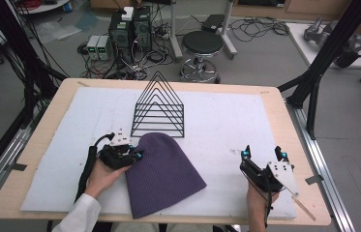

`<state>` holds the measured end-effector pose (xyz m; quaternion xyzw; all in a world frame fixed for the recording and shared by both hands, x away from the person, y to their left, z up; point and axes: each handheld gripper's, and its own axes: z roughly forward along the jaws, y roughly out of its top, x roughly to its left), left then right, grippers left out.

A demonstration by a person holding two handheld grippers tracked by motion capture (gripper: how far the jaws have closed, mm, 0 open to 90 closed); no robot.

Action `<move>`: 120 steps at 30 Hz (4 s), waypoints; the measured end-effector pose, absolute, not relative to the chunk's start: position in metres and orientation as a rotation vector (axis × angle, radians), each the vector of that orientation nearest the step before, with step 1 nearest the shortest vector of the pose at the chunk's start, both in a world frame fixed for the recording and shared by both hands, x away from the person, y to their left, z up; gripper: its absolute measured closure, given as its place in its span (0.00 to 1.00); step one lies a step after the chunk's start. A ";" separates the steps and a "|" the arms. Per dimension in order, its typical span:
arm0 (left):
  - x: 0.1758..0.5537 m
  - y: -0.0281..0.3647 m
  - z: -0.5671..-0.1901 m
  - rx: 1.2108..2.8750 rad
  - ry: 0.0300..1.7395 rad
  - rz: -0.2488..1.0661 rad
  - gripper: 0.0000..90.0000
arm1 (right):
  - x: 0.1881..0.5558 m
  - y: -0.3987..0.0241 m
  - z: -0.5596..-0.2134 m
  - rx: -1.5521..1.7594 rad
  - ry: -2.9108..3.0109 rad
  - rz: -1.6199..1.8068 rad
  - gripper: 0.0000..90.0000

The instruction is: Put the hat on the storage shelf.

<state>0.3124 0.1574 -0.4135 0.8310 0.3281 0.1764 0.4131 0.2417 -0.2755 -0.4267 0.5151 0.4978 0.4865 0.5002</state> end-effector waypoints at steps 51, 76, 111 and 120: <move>0.267 0.175 -0.360 1.448 0.404 1.128 0.84 | 0.242 -0.269 -0.426 1.243 1.216 1.202 0.08; 0.262 0.188 -0.334 1.266 0.462 1.177 0.84 | 0.237 -0.245 -0.407 1.176 1.158 1.316 0.08; 0.261 0.185 -0.314 1.222 0.405 1.121 0.83 | 0.275 -0.122 -0.364 0.816 1.582 1.757 0.08; 0.264 0.179 -0.312 1.209 0.354 1.042 0.83 | 0.280 -0.107 -0.362 0.753 1.684 1.874 0.08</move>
